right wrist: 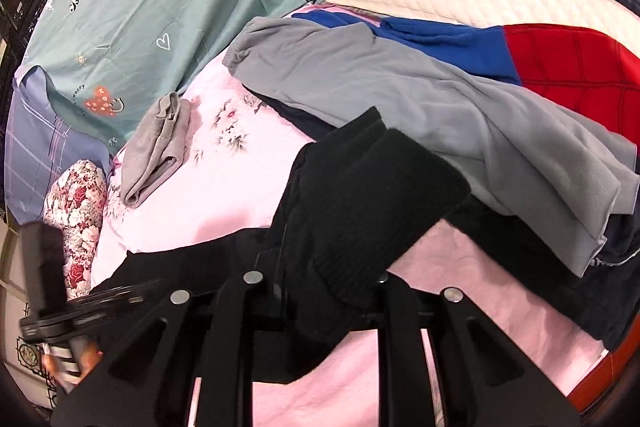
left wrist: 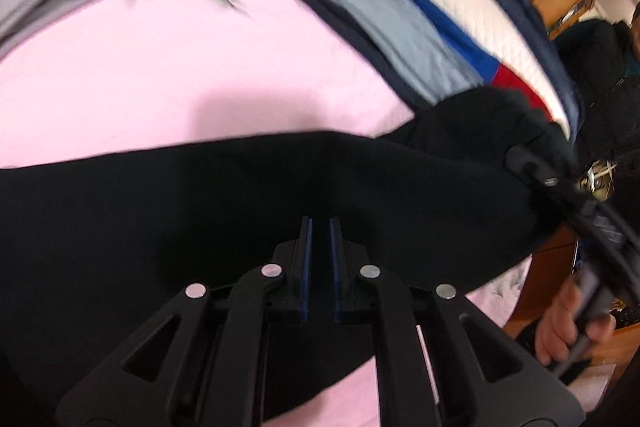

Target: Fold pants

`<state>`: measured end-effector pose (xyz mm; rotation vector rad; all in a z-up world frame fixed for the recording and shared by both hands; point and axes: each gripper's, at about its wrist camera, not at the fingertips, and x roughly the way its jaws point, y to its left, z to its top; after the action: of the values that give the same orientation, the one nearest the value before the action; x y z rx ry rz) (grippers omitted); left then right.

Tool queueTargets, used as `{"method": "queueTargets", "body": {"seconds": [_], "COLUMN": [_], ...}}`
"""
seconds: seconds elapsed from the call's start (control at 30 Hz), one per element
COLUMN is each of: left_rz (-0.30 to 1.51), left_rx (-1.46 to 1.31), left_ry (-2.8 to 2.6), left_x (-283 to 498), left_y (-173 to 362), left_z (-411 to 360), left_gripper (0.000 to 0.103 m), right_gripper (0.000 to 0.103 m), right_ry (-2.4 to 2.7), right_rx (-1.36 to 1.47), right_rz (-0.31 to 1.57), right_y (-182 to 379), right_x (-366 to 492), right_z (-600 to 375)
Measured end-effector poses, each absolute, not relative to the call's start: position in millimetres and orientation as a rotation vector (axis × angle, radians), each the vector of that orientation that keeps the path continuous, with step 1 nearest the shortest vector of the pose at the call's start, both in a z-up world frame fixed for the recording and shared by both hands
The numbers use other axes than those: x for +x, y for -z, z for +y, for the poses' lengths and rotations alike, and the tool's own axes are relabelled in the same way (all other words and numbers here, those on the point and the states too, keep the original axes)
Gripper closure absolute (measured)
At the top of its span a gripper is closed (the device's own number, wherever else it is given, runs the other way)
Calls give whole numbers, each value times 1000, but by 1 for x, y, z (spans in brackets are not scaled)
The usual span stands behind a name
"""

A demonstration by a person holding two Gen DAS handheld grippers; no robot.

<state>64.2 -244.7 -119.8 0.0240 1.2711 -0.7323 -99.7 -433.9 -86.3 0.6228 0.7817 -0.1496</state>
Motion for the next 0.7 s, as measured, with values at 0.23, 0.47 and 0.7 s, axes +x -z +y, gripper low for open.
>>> {"method": "queueTargets", "body": {"seconds": [0.23, 0.47, 0.7], "left_rz": [1265, 1076, 1071], "left_rx": [130, 21, -148], "left_ry": [718, 608, 144], "left_x": [46, 47, 60], "left_y": [145, 91, 99], "left_z": [-262, -133, 90], "left_gripper": [97, 70, 80], "right_gripper": [84, 84, 84], "right_ry": [143, 154, 191], "right_rx": [610, 590, 537], "right_rz": [784, 796, 801], "right_y": [85, 82, 70], "right_x": [-95, -91, -91], "right_z": [-430, -424, -406]}}
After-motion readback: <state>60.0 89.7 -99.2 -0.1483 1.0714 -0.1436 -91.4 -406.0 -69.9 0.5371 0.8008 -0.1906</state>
